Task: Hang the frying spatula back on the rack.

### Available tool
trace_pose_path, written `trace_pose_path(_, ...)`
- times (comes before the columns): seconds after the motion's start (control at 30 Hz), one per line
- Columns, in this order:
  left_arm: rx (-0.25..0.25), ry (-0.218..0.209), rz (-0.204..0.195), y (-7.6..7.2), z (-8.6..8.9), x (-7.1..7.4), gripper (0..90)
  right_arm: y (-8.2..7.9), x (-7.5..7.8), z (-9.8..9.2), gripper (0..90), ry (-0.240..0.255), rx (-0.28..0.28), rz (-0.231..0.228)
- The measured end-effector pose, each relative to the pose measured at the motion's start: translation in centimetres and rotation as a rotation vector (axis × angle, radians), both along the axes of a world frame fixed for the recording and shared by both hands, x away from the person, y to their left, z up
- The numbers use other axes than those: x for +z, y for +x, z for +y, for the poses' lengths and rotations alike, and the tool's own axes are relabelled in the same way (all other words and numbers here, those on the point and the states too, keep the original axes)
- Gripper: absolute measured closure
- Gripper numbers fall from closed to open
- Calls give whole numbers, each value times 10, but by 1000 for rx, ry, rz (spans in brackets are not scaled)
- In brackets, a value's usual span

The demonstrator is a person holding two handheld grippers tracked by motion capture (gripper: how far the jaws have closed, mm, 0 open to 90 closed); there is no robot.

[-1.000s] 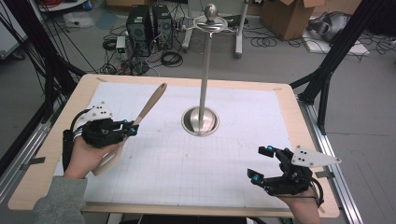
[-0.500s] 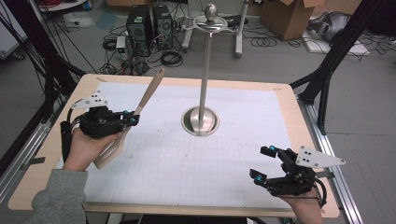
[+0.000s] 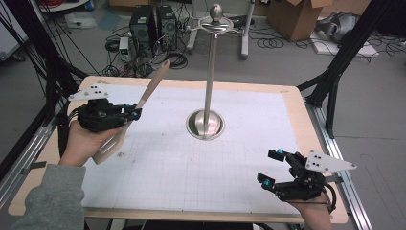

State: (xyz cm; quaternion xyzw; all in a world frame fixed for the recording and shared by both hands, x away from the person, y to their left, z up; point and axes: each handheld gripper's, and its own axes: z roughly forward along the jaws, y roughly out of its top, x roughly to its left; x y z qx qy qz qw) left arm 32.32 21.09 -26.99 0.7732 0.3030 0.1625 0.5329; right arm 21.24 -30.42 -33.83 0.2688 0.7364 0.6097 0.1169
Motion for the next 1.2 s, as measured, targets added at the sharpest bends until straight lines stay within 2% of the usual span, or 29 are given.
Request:
trace_pose_path(0.1,-12,5,-21,0,-5,6,777,0,0,-1,146,4,-1,1)
trace_pose_path(0.47,-6,20,-29,6,-18,29,777,-1,1,-4,146,13,-4,2)
trace_pose_path(0.67,2,25,-70,10,-19,42,777,-1,0,-5,146,18,-5,3)
trace_pose_path(0.93,-25,6,-56,14,-29,52,777,-2,2,-5,146,22,-2,-3)
trace_pose_path(1.2,-17,-29,-47,20,-34,57,777,-3,3,-6,146,17,-7,-14)
